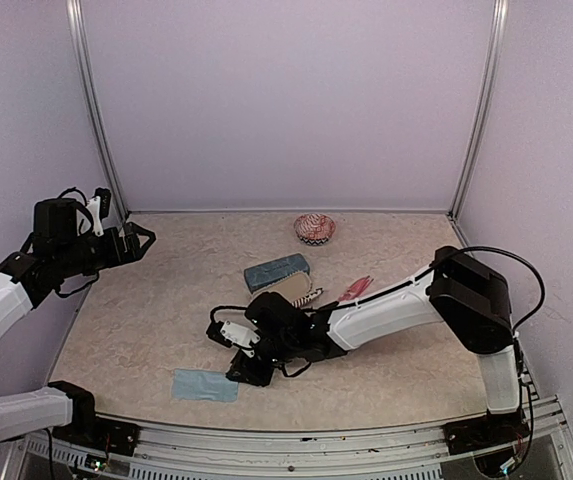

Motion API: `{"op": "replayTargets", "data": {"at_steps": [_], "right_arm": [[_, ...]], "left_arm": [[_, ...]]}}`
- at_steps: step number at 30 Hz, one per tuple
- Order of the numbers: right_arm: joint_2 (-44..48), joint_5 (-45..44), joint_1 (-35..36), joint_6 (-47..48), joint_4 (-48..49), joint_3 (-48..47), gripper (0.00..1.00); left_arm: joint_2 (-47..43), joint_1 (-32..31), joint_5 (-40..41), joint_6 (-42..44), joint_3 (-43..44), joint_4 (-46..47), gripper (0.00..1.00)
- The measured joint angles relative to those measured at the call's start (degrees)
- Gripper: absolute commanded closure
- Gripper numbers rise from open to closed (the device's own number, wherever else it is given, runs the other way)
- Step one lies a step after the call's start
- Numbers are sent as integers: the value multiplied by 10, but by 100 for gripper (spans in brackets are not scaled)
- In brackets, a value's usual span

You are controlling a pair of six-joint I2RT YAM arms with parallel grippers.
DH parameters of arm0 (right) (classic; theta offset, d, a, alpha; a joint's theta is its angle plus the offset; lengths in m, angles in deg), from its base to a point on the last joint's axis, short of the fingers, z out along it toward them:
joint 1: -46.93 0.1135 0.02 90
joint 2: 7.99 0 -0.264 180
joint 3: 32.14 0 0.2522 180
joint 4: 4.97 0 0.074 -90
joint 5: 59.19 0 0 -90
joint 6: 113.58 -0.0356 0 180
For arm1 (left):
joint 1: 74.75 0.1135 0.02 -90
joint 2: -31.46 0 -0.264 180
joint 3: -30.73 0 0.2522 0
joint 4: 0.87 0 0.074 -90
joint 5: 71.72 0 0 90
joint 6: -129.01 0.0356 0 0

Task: Organize the sunglasses
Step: Pick up the folded cleaning cloth from the center of the board.

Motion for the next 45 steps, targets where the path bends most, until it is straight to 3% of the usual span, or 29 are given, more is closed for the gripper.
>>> {"op": "replayTargets", "data": {"at_steps": [17, 26, 28, 39, 45], "right_arm": [[-21, 6, 13, 5, -9, -20, 64], [-19, -36, 20, 23, -5, -14, 90], [-14, -46, 20, 26, -4, -6, 100], [53, -68, 11, 35, -13, 82, 100], [124, -59, -26, 35, -61, 154, 100]], "left_arm": [[4, 0, -5, 0, 0, 0, 1], [7, -15, -2, -9, 0, 0, 1], [8, -30, 4, -16, 0, 1, 1], [8, -148, 6, -74, -52, 41, 1], [8, -234, -6, -99, -109, 110, 1]]}}
